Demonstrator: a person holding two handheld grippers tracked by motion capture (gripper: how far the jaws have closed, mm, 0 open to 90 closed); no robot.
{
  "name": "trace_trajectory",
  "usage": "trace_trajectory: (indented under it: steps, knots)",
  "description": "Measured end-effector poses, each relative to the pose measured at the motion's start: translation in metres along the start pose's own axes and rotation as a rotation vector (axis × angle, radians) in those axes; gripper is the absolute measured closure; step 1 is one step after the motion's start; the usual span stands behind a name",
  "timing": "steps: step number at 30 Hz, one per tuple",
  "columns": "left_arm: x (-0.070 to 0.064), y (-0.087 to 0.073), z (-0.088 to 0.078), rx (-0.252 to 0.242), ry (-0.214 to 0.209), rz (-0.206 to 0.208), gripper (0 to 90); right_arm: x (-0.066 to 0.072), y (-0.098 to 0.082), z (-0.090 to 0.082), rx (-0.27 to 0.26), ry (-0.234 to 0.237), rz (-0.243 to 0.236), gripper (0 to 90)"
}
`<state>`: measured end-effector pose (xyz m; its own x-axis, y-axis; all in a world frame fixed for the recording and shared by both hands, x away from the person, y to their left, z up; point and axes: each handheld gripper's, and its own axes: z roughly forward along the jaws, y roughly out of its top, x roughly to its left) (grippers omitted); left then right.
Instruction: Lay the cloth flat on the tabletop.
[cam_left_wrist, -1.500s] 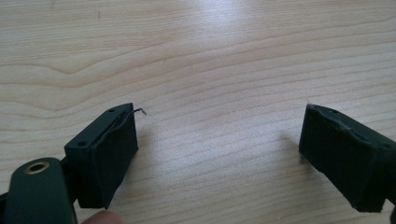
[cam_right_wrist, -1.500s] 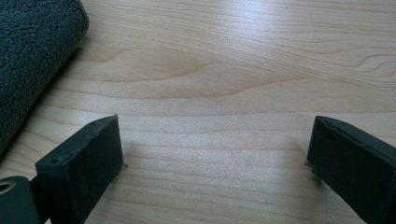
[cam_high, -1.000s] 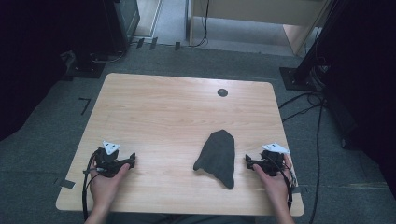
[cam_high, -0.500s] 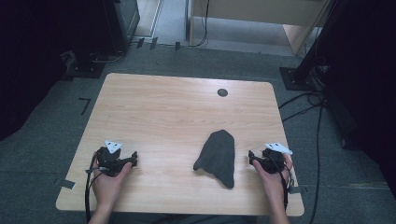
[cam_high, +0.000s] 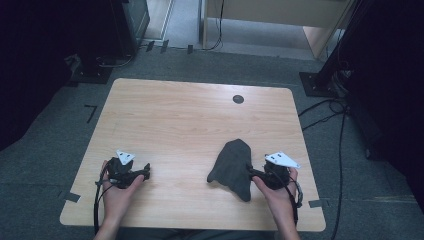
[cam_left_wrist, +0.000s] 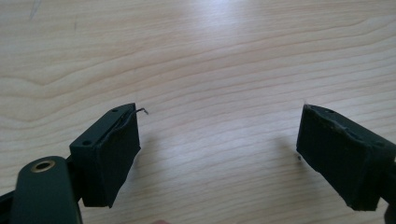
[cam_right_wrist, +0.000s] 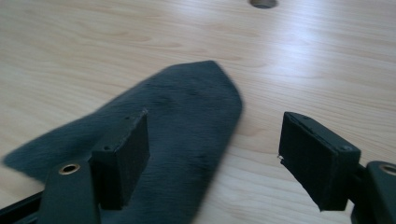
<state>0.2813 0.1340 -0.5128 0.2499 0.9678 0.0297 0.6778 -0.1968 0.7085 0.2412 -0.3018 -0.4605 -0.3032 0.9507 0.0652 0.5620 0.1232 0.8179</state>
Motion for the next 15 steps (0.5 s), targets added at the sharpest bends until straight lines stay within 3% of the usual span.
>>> trace_trajectory:
  steps: [5,9,10,11,13,14,15]
  knots:
    - [-0.01,0.004,-0.007,-0.033,-0.055,0.016,13.4,0.028,-0.001,0.007,0.043,0.048,-0.05,18.9]
    - [-0.015,0.006,-0.013,-0.054,-0.086,0.026,13.4,0.038,-0.006,0.016,0.085,0.046,-0.068,15.2]
    - [-0.017,0.006,-0.015,-0.059,-0.093,0.03,13.4,0.04,-0.008,0.02,0.106,0.041,-0.072,14.8]
    - [-0.02,0.008,-0.018,-0.068,-0.11,0.038,13.4,0.042,-0.014,0.03,0.166,0.05,-0.073,15.2]
    - [-0.021,0.008,-0.019,-0.073,-0.117,0.041,13.4,0.046,-0.02,0.037,0.213,0.034,-0.117,20.5]
    - [-0.023,0.008,-0.019,-0.078,-0.125,0.045,13.4,0.046,-0.02,0.037,0.213,0.034,-0.117,20.5]
    - [-0.024,0.008,-0.02,-0.083,-0.133,0.053,13.5,0.05,-0.022,0.038,0.207,-0.001,-0.188,32.5]
